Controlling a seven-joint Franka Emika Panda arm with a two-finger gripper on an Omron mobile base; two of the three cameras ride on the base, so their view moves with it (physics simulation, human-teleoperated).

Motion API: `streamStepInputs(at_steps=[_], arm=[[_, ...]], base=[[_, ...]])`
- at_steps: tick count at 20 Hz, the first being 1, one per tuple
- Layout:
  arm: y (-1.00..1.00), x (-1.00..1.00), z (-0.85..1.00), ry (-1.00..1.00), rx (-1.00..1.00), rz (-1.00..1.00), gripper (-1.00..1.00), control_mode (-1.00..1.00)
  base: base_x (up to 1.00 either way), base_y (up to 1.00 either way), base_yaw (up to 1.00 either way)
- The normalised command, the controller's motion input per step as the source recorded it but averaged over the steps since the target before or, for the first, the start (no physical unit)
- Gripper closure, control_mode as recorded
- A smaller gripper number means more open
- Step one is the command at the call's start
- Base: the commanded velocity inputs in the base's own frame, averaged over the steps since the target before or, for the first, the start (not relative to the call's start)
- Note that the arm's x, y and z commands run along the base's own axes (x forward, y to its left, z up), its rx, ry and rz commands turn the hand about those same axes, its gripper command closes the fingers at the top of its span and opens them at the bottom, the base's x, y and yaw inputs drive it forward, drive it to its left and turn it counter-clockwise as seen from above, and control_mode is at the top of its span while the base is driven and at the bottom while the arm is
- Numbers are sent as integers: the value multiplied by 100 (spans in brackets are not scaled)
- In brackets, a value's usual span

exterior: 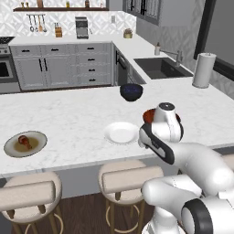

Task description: Pick the chicken drumstick and eggplant from their plates and place them in the bowl. Then put the bowl in the fridge.

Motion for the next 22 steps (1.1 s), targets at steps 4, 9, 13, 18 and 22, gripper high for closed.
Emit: streamStepInputs(at_steps=[4,9,13,18,22], arm=[[0,0,0,0,0,0,-100,-100],[0,0,0,0,0,0,-100,100],[0,0,0,0,0,0,-100,100],[0,0,0,0,0,0,-100,100],[0,0,0,0,0,0,-100,100]], base=[[0,0,0],[0,0,0],[0,0,0],[0,0,0],[-3,17,0]])
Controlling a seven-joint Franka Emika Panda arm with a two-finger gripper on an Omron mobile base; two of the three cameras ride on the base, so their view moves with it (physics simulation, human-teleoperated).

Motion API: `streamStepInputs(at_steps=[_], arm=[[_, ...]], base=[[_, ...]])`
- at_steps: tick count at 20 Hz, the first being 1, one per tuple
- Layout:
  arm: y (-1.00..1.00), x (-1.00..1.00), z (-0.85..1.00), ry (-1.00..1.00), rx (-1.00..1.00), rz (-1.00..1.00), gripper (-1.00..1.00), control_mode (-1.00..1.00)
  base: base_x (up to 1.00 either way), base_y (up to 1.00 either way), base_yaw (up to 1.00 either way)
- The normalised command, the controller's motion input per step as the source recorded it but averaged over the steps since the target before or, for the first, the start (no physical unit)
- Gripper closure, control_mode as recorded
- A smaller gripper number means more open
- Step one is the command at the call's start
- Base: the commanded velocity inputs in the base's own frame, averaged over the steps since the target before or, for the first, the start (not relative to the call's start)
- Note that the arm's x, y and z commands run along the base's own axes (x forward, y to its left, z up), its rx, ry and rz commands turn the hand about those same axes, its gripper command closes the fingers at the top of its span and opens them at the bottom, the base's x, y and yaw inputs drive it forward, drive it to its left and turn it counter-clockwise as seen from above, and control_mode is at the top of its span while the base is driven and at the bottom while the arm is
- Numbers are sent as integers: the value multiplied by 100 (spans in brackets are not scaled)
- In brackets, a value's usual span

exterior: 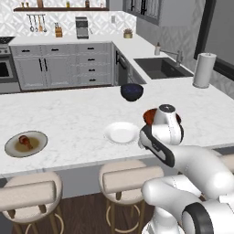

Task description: Pick the chicken drumstick and eggplant from their plates and place them in the bowl. Then put the bowl in the fridge.

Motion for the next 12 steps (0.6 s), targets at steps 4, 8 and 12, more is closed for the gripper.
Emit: streamStepInputs(at_steps=[4,8,12], arm=[[0,0,0,0,0,0,-100,100],[0,0,0,0,0,0,-100,100],[0,0,0,0,0,0,-100,100]], base=[[0,64,0],[5,56,0],[22,41,0]])
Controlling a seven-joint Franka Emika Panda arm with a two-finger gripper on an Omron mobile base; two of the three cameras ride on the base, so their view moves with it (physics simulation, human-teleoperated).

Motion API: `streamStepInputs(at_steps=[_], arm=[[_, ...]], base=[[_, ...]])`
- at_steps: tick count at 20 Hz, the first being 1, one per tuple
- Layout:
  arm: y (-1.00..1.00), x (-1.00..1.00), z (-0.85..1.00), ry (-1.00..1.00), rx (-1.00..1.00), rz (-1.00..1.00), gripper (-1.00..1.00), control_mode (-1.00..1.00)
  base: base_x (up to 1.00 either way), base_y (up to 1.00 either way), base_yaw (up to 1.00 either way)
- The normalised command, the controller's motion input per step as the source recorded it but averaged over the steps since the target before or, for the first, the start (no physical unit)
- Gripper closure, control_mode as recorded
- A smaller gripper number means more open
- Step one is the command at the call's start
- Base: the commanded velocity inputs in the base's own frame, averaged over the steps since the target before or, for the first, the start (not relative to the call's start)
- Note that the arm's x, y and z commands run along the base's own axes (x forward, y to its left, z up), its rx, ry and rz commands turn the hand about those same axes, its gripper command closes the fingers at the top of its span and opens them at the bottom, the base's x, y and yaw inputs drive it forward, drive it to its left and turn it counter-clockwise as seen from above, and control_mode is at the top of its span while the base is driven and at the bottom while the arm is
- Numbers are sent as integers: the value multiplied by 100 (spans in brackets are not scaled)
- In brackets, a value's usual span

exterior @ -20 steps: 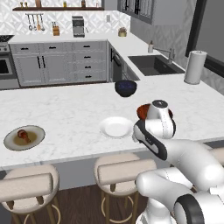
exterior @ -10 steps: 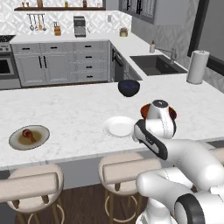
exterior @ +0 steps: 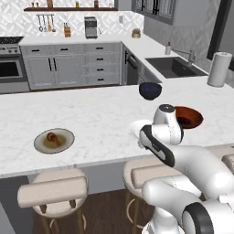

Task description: Pick the chicken drumstick and eggplant from their plates and place them in the bowl. Then put the bowl in the fridge.

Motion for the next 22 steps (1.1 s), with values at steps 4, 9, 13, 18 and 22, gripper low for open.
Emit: streamStepInputs(at_steps=[4,9,13,18,22], arm=[[0,0,0,0,0,0,-100,100],[0,0,0,0,0,0,-100,100],[0,0,0,0,0,0,-100,100],[0,0,0,0,0,0,-100,100],[0,0,0,0,0,0,-100,100]], base=[[26,62,0],[49,72,-1],[90,31,-1],[35,0,0],[0,0,0]])
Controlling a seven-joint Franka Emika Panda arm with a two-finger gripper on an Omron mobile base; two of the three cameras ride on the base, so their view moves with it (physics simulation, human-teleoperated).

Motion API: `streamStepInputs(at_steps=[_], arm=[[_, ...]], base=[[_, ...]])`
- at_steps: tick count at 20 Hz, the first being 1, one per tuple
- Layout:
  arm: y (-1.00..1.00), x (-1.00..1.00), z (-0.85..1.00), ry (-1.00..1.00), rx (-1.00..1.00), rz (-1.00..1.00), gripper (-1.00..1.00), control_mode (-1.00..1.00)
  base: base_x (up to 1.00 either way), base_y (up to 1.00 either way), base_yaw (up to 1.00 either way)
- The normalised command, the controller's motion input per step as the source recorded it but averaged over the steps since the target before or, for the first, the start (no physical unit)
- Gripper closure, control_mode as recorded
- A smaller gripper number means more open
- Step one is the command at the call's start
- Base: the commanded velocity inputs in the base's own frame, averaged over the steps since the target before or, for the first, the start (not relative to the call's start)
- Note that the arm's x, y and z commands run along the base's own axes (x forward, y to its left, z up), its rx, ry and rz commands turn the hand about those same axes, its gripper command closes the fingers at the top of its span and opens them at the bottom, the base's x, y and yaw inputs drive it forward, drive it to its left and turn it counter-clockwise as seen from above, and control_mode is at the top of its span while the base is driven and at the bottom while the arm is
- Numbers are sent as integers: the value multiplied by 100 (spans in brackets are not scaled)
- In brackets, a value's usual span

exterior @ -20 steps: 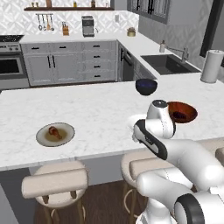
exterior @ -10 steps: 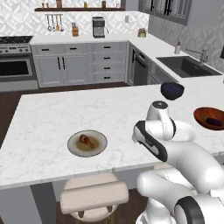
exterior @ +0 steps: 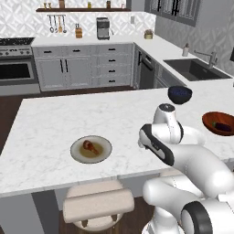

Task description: Pick the chicken drumstick and eggplant from their plates and place them in the bowl. Then put the bowl in the fridge.

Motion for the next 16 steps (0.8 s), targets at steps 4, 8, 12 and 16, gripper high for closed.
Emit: streamStepInputs(at_steps=[4,8,12,16], arm=[[0,0,0,0,0,0,-100,100],[0,0,0,0,0,0,-100,100],[0,0,0,0,0,0,-100,100],[0,0,0,0,0,0,-100,-100]], base=[[0,0,0],[0,0,0],[0,0,0],[0,0,0]])
